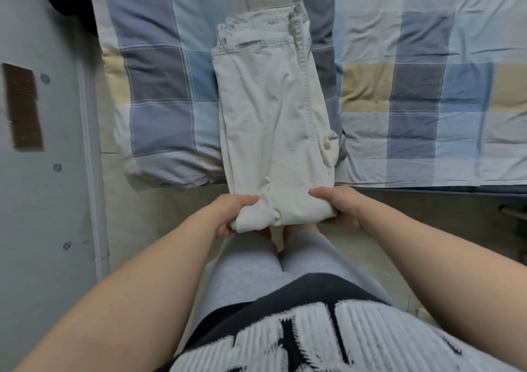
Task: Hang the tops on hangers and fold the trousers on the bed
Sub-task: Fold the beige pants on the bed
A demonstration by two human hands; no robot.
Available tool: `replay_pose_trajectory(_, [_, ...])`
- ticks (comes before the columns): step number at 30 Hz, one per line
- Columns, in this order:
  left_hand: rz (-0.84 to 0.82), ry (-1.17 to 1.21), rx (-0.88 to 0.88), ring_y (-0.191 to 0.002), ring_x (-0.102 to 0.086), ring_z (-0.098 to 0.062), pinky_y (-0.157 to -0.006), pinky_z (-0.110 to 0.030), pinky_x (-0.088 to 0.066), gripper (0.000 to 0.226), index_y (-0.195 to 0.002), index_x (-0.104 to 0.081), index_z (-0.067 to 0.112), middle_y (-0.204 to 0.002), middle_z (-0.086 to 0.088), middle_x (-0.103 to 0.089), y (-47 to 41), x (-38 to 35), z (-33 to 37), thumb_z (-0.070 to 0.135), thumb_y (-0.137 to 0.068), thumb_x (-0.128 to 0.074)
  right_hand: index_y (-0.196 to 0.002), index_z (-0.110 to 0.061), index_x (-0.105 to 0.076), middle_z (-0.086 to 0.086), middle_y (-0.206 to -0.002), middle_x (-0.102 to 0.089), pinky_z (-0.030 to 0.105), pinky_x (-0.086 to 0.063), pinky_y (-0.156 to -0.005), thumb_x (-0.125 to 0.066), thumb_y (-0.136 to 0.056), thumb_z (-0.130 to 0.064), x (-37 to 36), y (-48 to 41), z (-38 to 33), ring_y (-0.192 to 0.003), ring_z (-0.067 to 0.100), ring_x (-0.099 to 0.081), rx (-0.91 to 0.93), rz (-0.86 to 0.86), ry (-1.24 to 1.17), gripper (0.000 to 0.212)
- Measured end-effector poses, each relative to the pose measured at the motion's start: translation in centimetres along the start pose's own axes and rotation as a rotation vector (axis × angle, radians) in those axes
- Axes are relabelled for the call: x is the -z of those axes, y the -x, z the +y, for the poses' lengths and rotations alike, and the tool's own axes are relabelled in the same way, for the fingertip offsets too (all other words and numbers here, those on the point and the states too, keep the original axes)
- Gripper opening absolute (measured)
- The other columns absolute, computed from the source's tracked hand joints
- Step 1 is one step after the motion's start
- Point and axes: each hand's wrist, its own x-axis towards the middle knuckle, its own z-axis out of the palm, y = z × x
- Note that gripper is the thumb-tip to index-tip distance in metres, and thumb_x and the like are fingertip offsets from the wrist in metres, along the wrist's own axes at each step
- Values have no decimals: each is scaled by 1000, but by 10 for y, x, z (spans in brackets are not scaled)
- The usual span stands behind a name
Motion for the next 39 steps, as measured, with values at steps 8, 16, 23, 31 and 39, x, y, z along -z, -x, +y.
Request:
replay_pose_trajectory(8, [44, -19, 46, -81, -71, -23, -54, -30, -57, 31, -118, -66, 9, -102, -10, -74, 44, 11, -3, 19, -89, -70, -118, -11, -61, 12, -100, -67, 29, -55, -46, -73, -88, -19, -18, 57, 4, -80, 25, -64, -68, 29, -121, 33])
replay_pose_trajectory(16, [148, 372, -382, -71, -63, -24, -54, -31, -53, 45, -134, -54, 7, -106, -15, -59, 65, 8, 89, 14, -90, -60, -105, -25, -55, 9, -110, -60, 33, -57, -51, -62, -95, -10, -36, 65, -89, -87, 27, -62, 284, 99, -344, 19])
replay_pose_trajectory(23, [138, 435, -576, -82, -65, -18, -75, -33, -51, 31, -99, -68, 24, -93, -2, -74, 59, 3, 180, 53, -96, -57, -93, -23, -68, 1, -79, -71, 26, -52, -65, -59, -89, -29, -47, 35, -196, -62, 13, -66, 450, 123, -260, 12])
replay_pose_trajectory(31, [240, -121, -996, -140, -46, -20, -118, -44, -35, 69, -156, -33, 22, -155, -3, -46, -22, -1, 272, 39, -96, -64, -147, -29, -43, -10, -143, -53, 29, -39, -98, -63, -94, -37, -71, -44, -284, -127, 15, -51, 738, 129, 143, 57])
replay_pose_trajectory(39, [555, -1127, -846, -155, 5, -23, -123, -48, -11, 76, -159, -13, 41, -170, 9, 5, -106, 5, 216, 65, -94, -45, -155, -29, -30, -4, -167, -13, 55, -19, -120, -57, -95, -49, -60, -109, -231, -154, 23, -9, 729, 217, 1139, 69])
